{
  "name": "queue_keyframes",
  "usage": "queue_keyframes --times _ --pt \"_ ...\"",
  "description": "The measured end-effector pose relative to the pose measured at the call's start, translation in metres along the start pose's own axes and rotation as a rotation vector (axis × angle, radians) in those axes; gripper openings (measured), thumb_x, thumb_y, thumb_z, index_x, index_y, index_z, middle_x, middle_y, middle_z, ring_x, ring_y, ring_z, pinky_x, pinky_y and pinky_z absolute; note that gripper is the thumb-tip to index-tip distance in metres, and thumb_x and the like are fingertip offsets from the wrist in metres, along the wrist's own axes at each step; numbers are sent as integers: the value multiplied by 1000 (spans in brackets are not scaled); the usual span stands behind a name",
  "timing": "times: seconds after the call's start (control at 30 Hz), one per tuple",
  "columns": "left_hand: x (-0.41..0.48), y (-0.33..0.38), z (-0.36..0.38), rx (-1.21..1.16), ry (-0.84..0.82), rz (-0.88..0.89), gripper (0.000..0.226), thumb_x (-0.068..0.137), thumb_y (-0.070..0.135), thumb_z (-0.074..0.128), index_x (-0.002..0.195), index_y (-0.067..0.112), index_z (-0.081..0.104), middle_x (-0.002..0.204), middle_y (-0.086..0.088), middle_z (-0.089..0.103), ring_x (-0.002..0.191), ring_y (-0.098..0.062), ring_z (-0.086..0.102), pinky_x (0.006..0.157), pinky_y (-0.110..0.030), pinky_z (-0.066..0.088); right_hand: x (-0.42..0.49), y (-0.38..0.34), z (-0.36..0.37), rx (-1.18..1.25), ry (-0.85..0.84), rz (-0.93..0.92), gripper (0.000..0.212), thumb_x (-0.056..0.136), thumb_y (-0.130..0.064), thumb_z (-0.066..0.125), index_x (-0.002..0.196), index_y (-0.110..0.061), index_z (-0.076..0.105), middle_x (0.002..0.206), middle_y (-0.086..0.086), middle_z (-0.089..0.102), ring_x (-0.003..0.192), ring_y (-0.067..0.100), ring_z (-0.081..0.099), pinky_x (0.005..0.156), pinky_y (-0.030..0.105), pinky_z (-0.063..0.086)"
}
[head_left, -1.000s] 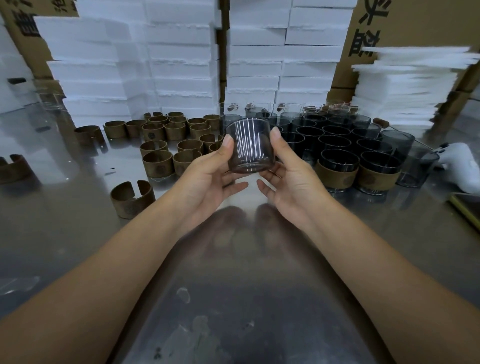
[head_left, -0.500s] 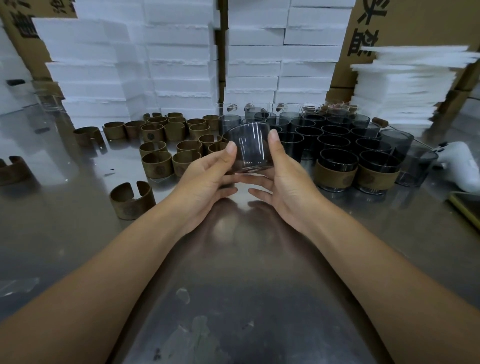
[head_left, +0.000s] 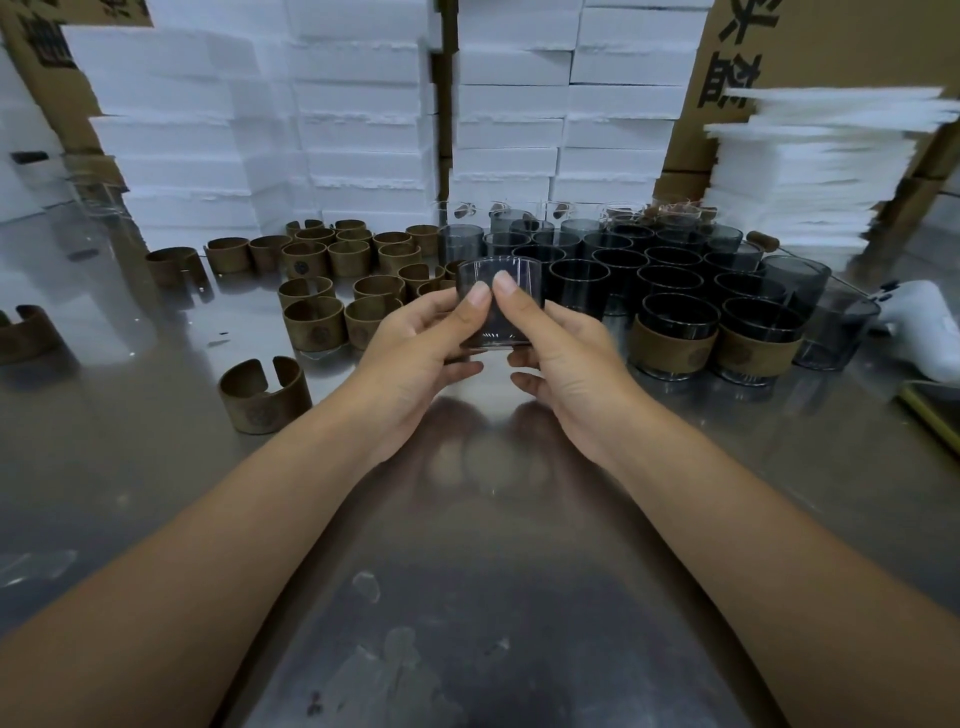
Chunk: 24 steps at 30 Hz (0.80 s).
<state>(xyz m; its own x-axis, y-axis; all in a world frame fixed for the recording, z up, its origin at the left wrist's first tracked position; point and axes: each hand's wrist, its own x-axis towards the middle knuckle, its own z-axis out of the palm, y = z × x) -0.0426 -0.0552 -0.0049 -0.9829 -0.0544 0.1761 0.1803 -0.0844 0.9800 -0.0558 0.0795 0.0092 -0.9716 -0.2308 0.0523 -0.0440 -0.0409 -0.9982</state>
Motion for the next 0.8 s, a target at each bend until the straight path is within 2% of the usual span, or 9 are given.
queue_keyframes --times 0.17,0.23,0.33,0.47,0.63,0.7,0.8 --pt "-1 2 -1 -28 -34 -7 64 70 53 63 118 11 64 115 -8 69 104 -20 64 92 -33 49 2 -1 -6 11 -31 19 29 77 -53 68 80 -25 73 73 -14 66 67 9 49 71 24 41" --pt "0 2 -1 -63 -42 -17 56 73 51 61 114 14 66 113 -7 70 99 -18 65 90 -32 50 3 -2 -8 58 -44 33 31 72 -54 70 79 -24 74 69 -14 64 65 8 49 69 23 41" --pt "0 3 -2 -98 -64 -29 46 78 50 58 110 19 68 113 -6 70 103 -18 66 92 -30 50 5 -2 -10 137 -61 50 35 57 -58 70 72 -26 75 64 -14 62 60 6 49 69 23 42" --pt "0 4 -3 -155 -91 -35 48 77 51 55 113 20 65 114 -3 71 108 -17 65 93 -28 51 7 0 -11 223 -88 41 29 56 -59 68 62 -31 75 62 -12 63 55 2 52 70 23 43" --pt "1 3 -2 -136 -85 -25 50 79 51 54 114 17 65 115 -6 70 111 -20 64 96 -30 50 10 3 -8 124 -115 13 42 57 -70 59 64 -33 75 71 -12 68 59 2 56 74 25 46" --pt "1 3 0 -110 -32 -8 52 76 52 56 112 16 66 111 -6 71 109 -19 65 96 -33 50 10 5 -7 44 -97 -2 51 57 -75 54 69 -30 75 74 -12 70 63 2 60 74 27 47" --pt "1 1 1 6 90 47 47 77 48 62 110 15 66 103 -1 74 100 -14 68 88 -28 51 9 7 -8 8 -36 -26 60 58 -76 51 84 -26 73 83 -10 73 73 3 66 76 27 48"
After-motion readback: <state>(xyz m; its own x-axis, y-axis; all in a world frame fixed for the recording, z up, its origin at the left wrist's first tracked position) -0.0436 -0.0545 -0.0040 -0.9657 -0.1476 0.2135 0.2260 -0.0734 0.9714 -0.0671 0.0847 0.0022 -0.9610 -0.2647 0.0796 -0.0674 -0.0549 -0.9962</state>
